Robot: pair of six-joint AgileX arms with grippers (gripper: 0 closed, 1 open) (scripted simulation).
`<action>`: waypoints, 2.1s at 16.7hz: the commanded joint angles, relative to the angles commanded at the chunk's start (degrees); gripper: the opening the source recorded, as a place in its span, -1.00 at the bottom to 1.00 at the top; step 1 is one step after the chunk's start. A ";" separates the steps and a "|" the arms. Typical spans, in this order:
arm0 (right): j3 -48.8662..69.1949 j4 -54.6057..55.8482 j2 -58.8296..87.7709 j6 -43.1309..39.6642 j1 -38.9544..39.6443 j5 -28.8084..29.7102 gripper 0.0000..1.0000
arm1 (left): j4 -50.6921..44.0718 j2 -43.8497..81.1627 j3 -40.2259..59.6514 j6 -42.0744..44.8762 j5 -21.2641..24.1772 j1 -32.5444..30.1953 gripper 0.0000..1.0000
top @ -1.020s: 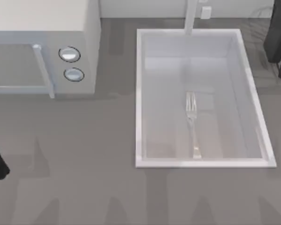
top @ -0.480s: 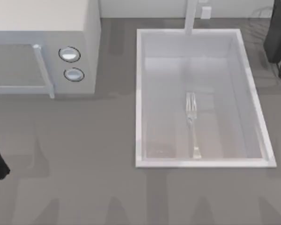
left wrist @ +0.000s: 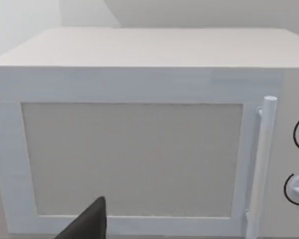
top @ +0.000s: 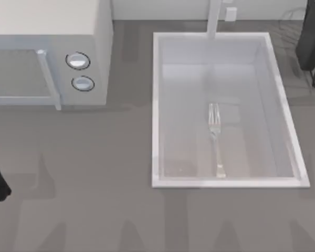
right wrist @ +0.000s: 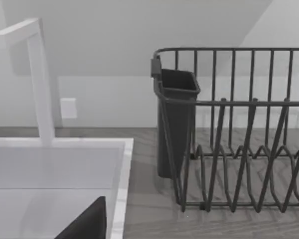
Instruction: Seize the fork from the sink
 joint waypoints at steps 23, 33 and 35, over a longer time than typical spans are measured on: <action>55.98 -38.55 63.43 17.54 11.43 -0.48 1.00 | 0.00 0.00 0.00 0.00 0.00 0.00 1.00; 105.58 -65.78 119.78 25.19 21.25 -0.03 1.00 | 0.00 0.00 0.00 0.00 0.00 0.00 1.00; 112.41 -69.00 127.95 25.48 22.53 0.11 1.00 | 0.00 0.00 0.00 0.00 0.00 0.00 1.00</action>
